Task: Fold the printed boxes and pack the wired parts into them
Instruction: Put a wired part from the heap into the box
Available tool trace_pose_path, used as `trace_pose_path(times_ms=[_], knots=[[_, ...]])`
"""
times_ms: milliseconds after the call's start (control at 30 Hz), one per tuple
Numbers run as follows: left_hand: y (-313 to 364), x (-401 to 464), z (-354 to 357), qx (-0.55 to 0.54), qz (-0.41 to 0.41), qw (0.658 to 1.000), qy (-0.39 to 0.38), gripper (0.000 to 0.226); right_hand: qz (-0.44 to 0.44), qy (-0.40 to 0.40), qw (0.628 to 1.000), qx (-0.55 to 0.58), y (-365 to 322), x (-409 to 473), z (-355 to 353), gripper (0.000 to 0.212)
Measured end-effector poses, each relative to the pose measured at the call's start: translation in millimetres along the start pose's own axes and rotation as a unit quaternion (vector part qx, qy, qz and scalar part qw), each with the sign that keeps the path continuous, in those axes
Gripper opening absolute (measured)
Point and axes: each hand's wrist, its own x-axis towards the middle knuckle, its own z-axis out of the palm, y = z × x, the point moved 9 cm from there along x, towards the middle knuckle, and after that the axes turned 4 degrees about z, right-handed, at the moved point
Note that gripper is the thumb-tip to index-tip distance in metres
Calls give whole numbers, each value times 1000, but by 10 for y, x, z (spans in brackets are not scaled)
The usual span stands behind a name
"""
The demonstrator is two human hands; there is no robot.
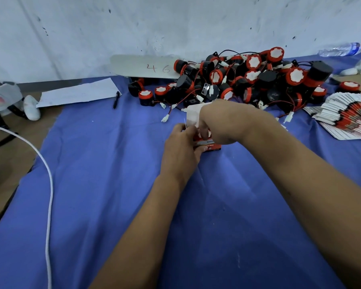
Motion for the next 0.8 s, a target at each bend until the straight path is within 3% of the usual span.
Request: trace_pose_path(times_ms=[100,167,233,300,500,700,800], knots=[[-6,2,22,-8,-6,1000,-11,26,8,-42,999,-25,20,4,105,19],[-4,1,21,-19,-6,1000,-9,26,21,-2,1000,-6,34,31,66,10],[-7,0,10,-9,-3,1000,-5,30,50,87,995,19,90,22,-57,29],[-22,0,-23,0,-2,1000,6,32,80,147,986,14,166,-32,-166,33],[-95,16,-105,14,-10,1000,17,37,76,114,989,50,270,-121,-243,35],[-69,24,-129,6,13,1000,-9,39,35,205,969,132,162,-73,-419,29],[-61,9,-127,-3,11,1000,-24,40,37,222,965,131,53,13,-335,43]])
